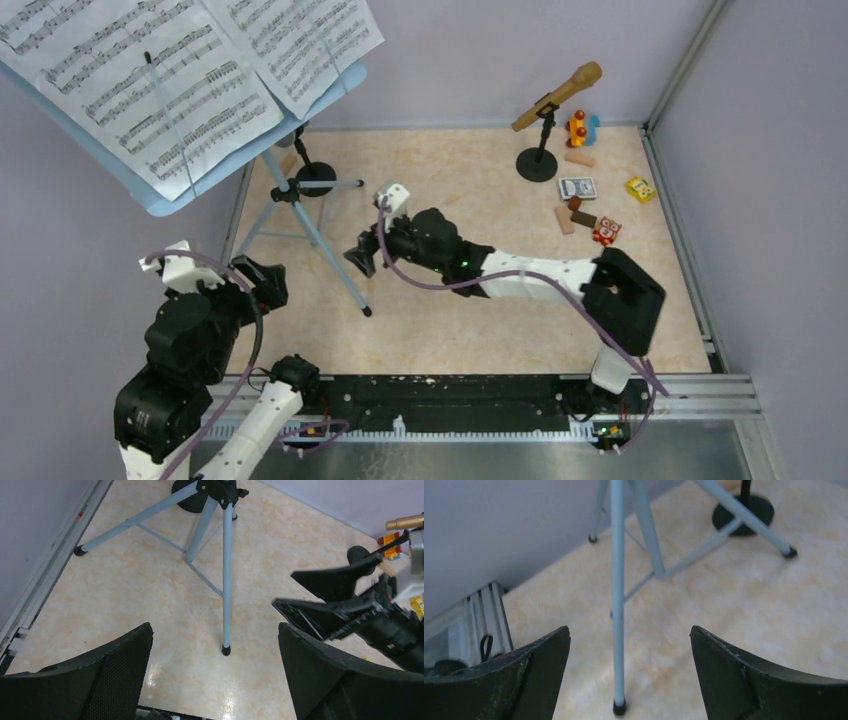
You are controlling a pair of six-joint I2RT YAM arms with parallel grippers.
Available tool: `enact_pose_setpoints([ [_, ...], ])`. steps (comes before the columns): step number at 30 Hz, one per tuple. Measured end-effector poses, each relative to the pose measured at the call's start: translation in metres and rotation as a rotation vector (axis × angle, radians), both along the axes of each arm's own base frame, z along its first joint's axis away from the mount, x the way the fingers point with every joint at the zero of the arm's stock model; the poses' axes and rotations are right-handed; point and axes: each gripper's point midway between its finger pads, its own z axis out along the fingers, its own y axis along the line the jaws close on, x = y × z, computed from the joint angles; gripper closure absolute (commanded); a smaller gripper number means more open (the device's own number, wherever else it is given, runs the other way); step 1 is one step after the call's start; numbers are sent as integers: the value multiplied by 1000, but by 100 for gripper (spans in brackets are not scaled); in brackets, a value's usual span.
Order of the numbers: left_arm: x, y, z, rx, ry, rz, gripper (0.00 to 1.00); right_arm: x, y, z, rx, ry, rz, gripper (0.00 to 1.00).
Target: Pack up the instrument practice props
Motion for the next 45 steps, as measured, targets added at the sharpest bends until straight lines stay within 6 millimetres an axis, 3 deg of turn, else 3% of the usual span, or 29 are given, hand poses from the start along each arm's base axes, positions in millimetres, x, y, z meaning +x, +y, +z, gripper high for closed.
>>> enact_pose_setpoints([
  [3,-4,-2,-8,-14,22,-10,1,8,51,12,82,-70,47,11],
  [5,-6,-4,-10,-23,24,-23,1,14,74,17,127,-103,56,11],
  [14,-15,-6,-8,-56,4,-42,1,51,122,13,198,-169,-17,11],
  [20,-16,-9,-6,-64,-2,-60,1,67,151,18,226,-193,-21,26],
  [24,-16,-12,-6,-69,2,-76,1,76,167,15,239,-194,-26,38],
  [29,-14,-16,-6,-69,13,-88,1,85,183,-6,234,-163,-37,44],
  [33,-11,-17,-5,-68,14,-89,1,92,189,-5,242,-158,-53,50],
  [37,-11,-17,-5,-68,14,-89,1,95,196,-2,246,-195,-43,82],
  [43,-12,-16,-6,-67,14,-85,1,97,195,-4,258,-207,-70,100],
  [45,-13,-15,-6,-69,8,-84,1,97,190,-4,270,-220,-91,100],
])
